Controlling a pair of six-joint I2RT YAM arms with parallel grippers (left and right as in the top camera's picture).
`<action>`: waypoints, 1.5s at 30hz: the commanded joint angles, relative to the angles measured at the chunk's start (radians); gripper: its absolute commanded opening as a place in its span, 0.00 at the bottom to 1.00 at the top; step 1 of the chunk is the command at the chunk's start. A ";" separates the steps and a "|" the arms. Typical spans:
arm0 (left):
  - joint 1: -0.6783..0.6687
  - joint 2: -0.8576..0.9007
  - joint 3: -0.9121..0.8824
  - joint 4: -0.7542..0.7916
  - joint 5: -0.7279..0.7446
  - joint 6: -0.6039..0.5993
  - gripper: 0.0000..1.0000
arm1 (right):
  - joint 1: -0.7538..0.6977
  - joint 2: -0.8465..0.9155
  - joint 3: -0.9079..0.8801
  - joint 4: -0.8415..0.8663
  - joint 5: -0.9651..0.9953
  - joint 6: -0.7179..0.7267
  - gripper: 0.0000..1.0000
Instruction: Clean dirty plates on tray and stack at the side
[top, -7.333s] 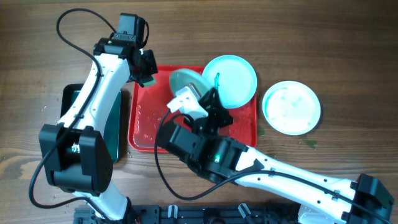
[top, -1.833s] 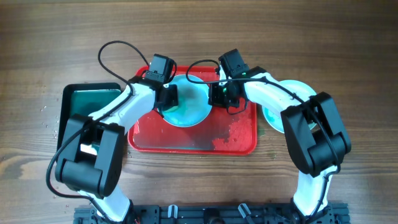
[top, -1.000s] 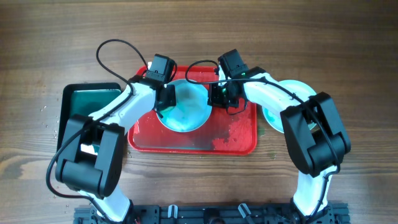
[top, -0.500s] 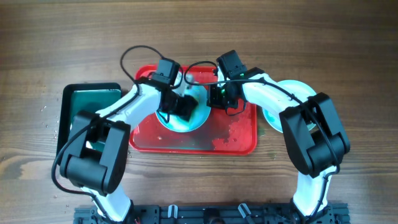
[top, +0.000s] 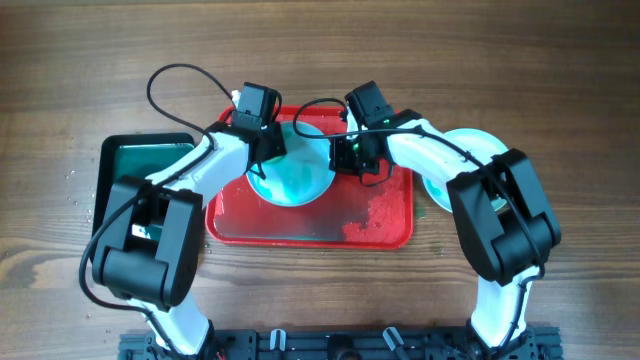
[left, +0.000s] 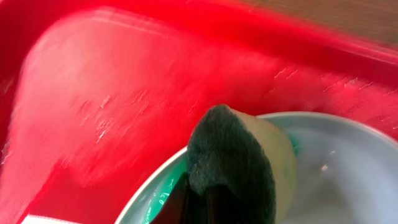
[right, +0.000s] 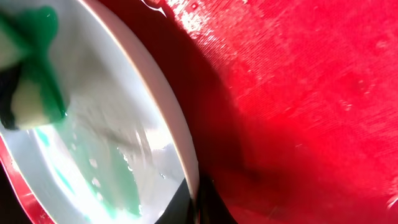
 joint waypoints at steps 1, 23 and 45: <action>0.021 0.036 -0.024 -0.210 -0.035 -0.028 0.04 | -0.001 0.029 -0.017 -0.020 0.022 -0.006 0.04; 0.021 0.036 -0.023 -0.252 0.362 -0.086 0.04 | -0.001 0.029 -0.017 -0.010 0.011 -0.007 0.04; 0.238 -0.039 0.305 -0.478 0.248 0.013 0.04 | 0.219 -0.463 -0.016 -0.388 1.141 -0.020 0.04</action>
